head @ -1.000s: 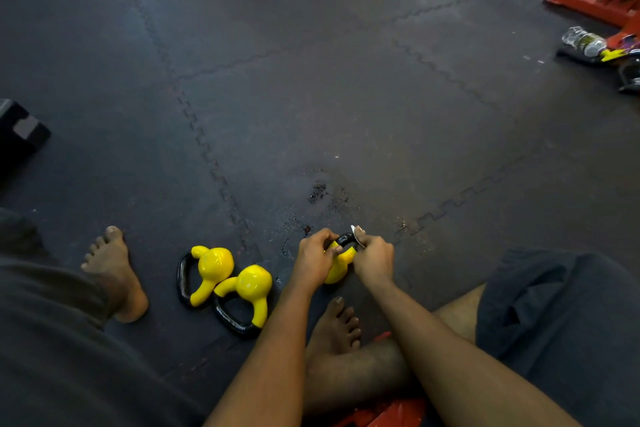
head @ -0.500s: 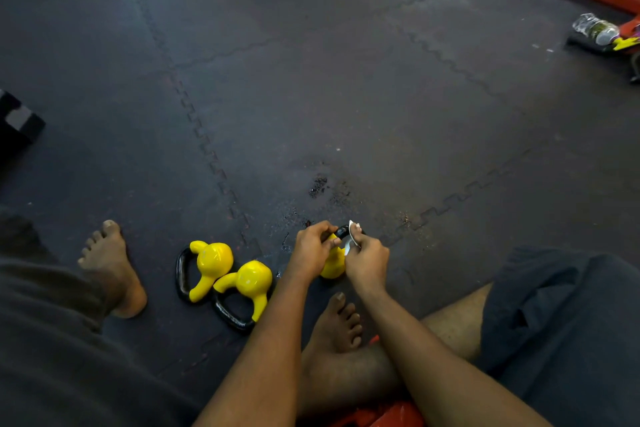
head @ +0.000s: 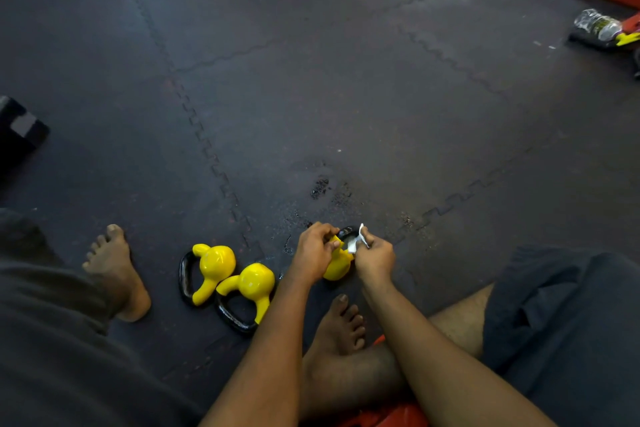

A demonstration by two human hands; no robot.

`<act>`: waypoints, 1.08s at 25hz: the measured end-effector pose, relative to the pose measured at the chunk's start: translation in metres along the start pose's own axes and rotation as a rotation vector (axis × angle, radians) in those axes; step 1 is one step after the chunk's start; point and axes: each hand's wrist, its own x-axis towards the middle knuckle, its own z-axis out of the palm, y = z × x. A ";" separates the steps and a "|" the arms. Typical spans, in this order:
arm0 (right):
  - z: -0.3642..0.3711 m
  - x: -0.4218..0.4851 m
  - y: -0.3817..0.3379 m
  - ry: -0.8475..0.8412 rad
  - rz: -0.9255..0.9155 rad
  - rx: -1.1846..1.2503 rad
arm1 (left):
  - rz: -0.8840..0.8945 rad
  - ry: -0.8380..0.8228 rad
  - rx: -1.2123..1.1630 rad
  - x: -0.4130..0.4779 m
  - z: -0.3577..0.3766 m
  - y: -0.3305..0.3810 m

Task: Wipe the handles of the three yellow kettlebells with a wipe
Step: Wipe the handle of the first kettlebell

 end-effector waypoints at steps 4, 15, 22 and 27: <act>0.015 0.019 0.023 -0.025 0.071 0.164 | -0.002 0.015 0.015 0.001 -0.002 0.001; 0.005 0.023 0.001 0.037 0.268 0.404 | -0.041 0.040 -0.035 -0.002 0.001 0.000; 0.001 0.020 -0.005 0.008 0.291 0.493 | -0.058 0.039 -0.020 -0.003 -0.001 0.003; 0.001 0.021 -0.004 0.056 0.294 0.512 | -0.065 0.028 -0.017 -0.006 0.000 0.004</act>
